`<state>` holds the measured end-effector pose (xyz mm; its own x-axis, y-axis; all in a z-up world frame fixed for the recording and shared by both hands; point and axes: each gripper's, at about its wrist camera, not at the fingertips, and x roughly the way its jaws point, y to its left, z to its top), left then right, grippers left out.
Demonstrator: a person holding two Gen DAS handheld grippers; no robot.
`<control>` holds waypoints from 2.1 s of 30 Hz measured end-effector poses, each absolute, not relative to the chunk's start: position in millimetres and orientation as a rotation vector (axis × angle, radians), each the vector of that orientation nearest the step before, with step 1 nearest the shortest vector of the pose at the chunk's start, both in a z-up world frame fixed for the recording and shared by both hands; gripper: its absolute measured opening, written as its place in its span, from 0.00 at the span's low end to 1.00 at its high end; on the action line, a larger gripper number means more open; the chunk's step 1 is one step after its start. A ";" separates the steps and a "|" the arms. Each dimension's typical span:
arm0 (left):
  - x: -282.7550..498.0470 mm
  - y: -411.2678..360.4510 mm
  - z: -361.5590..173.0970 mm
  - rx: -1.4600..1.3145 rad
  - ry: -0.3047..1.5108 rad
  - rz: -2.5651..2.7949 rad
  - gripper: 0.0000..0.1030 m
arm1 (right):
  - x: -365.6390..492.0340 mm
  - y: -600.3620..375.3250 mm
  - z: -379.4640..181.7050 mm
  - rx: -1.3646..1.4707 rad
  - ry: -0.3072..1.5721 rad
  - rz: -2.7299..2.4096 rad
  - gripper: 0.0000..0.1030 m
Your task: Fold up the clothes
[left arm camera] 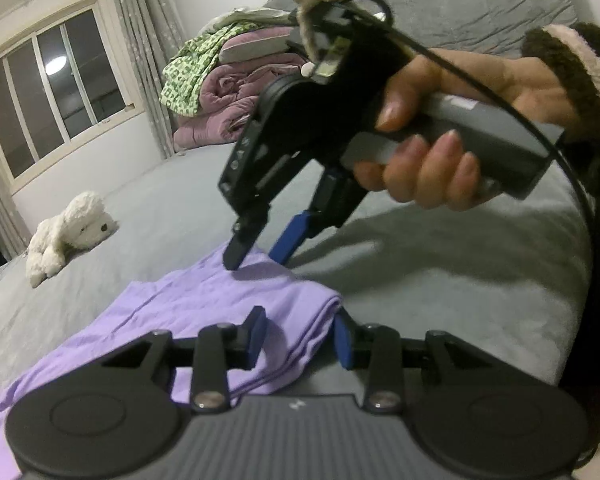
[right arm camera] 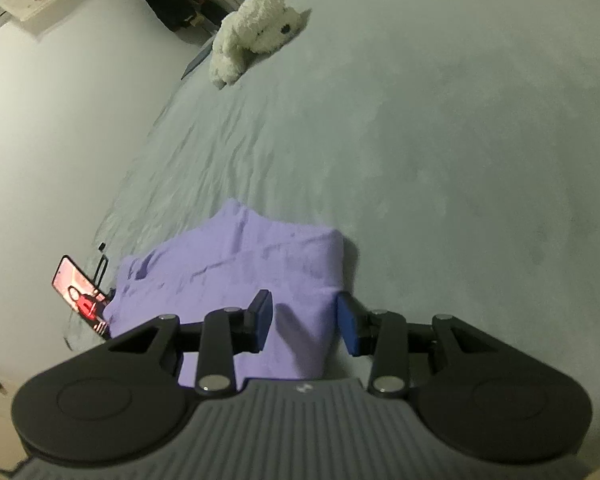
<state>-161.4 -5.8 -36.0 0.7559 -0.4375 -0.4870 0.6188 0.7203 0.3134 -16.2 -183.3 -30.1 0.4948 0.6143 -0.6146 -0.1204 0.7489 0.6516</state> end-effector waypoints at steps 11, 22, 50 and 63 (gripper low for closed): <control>-155.9 -5.0 -26.2 0.355 0.436 -0.594 0.04 | -5.6 -189.9 -35.9 0.644 0.882 0.400 0.09; -146.0 -16.8 -11.2 0.177 0.439 -0.655 0.03 | -18.5 -228.5 -20.1 0.700 0.831 0.342 0.07; -143.2 36.8 -2.9 -0.328 0.356 -0.466 0.04 | 2.9 -190.4 21.7 0.773 0.795 0.361 0.07; -134.6 107.2 -11.5 -0.479 0.355 -0.261 0.03 | 20.5 -115.4 13.5 0.738 0.810 0.466 0.07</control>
